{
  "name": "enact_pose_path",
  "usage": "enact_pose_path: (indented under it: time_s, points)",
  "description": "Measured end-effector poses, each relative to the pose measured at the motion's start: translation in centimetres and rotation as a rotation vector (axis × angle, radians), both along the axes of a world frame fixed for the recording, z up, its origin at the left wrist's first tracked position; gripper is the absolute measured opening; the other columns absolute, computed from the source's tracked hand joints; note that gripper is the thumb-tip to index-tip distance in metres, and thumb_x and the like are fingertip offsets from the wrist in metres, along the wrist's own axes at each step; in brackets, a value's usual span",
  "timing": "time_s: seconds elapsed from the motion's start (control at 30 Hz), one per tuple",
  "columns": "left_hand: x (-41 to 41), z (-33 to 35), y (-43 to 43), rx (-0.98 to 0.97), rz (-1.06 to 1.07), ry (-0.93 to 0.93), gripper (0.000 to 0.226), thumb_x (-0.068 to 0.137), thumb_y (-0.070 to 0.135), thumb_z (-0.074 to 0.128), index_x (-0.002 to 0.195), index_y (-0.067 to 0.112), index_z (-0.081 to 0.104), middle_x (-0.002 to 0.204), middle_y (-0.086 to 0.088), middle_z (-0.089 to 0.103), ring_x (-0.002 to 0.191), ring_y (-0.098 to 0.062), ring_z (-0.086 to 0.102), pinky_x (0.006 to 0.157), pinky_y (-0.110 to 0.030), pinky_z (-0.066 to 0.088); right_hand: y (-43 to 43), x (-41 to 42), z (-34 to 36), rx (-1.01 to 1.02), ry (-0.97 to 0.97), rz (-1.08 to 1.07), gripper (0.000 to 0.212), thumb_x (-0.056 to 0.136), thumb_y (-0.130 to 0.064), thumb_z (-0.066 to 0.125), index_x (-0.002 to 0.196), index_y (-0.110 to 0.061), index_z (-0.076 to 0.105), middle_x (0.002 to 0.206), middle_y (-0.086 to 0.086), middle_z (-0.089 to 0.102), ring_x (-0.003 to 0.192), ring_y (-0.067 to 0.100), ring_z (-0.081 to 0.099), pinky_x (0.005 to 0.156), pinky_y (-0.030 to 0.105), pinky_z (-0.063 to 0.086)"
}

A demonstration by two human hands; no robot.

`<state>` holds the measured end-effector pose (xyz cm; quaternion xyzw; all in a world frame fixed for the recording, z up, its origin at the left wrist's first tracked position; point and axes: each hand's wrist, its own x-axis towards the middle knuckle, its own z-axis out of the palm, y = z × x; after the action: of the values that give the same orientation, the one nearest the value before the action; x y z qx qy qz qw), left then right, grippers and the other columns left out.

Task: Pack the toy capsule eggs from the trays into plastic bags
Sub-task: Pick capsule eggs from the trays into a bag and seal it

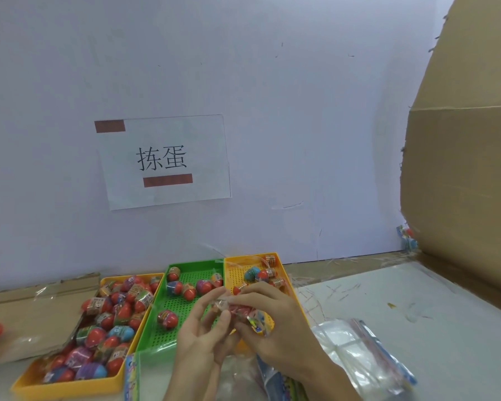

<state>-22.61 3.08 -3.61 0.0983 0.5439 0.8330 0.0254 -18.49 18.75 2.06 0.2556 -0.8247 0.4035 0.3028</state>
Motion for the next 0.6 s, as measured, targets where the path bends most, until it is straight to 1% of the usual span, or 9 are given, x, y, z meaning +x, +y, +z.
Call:
enact_pose_path:
  time_s: [0.1,0.17,0.23,0.27,0.33,0.37,0.43,0.5,0.6]
  points:
    - [0.8,1.0,0.1,-0.023,0.009,0.029,0.046,0.095,0.011,0.069,0.137,0.026,0.060,0.128,-0.013,0.069,0.114,-0.026,0.070,0.075,-0.031,0.060,0.2,-0.1,0.1,-0.008,0.060,-0.019,0.031,0.086,-0.024,0.076,0.116,-0.032,0.075,0.109,-0.019,0.067,0.102,0.002,0.063,0.082,0.020,0.056]
    - [1.6,1.7,0.2,-0.058,0.025,0.053,0.046,0.093,0.013,0.071,0.136,0.023,0.061,0.127,-0.013,0.070,0.110,-0.022,0.072,0.073,-0.027,0.059,0.5,-0.2,0.3,-0.066,0.073,-0.025,0.028,0.084,-0.021,0.079,0.110,-0.031,0.078,0.105,-0.017,0.071,0.098,0.003,0.066,0.080,0.023,0.058]
    - [2.2,2.0,0.1,-0.074,0.040,0.039,0.048,0.092,0.015,0.073,0.138,0.020,0.059,0.127,-0.014,0.069,0.109,-0.021,0.072,0.073,-0.029,0.060,0.5,0.0,0.7,-0.166,0.064,-0.002,0.027,0.081,-0.018,0.082,0.103,-0.032,0.080,0.101,-0.016,0.073,0.095,0.006,0.069,0.076,0.027,0.060]
    - [2.4,2.1,0.2,-0.110,0.060,0.043,0.049,0.091,0.018,0.074,0.138,0.020,0.059,0.128,-0.013,0.068,0.111,-0.022,0.071,0.077,-0.033,0.060,0.5,0.2,0.9,-0.218,0.042,0.006,0.026,0.080,-0.017,0.083,0.100,-0.033,0.080,0.099,-0.016,0.074,0.093,0.009,0.070,0.074,0.029,0.061]
    - [2.8,2.3,0.2,-0.220,0.099,0.085,0.048,0.090,0.026,0.078,0.135,0.025,0.062,0.131,-0.010,0.067,0.120,-0.024,0.065,0.096,-0.047,0.056,0.6,0.3,1.3,-0.352,-0.044,0.044,0.021,0.078,-0.017,0.084,0.091,-0.033,0.081,0.096,-0.013,0.074,0.093,0.014,0.071,0.069,0.032,0.062]
    - [3.1,2.6,0.3,-0.252,0.109,0.107,0.049,0.087,0.031,0.081,0.132,0.027,0.064,0.129,-0.007,0.068,0.121,-0.024,0.064,0.100,-0.049,0.053,0.7,0.3,1.5,-0.432,-0.087,0.058,0.016,0.077,-0.018,0.084,0.086,-0.031,0.081,0.094,-0.010,0.074,0.092,0.015,0.071,0.069,0.034,0.062]
    - [3.6,3.5,0.7,-0.241,0.085,0.112,0.048,0.077,0.040,0.084,0.122,0.031,0.071,0.117,0.001,0.074,0.112,-0.017,0.069,0.090,-0.038,0.055,0.9,0.3,1.7,-0.593,-0.176,0.066,0.007,0.074,-0.023,0.081,0.076,-0.029,0.077,0.088,-0.002,0.073,0.086,0.018,0.070,0.073,0.039,0.061]
    - [4.0,4.2,1.0,-0.154,0.022,0.044,0.048,0.071,0.036,0.090,0.116,0.030,0.075,0.108,0.004,0.077,0.101,-0.013,0.073,0.080,-0.031,0.055,1.2,0.4,2.0,-0.677,-0.257,0.071,0.007,0.073,-0.025,0.079,0.070,-0.027,0.073,0.084,0.004,0.071,0.087,0.025,0.067,0.077,0.044,0.059]
    - [4.0,4.3,0.8,-0.002,0.024,-0.051,0.046,0.069,0.025,0.082,0.113,0.014,0.076,0.108,-0.010,0.077,0.092,-0.024,0.074,0.077,-0.039,0.062,1.6,0.4,2.2,-0.731,-0.385,0.150,0.008,0.072,-0.021,0.077,0.071,-0.022,0.070,0.083,0.003,0.070,0.085,0.021,0.067,0.080,0.043,0.058]
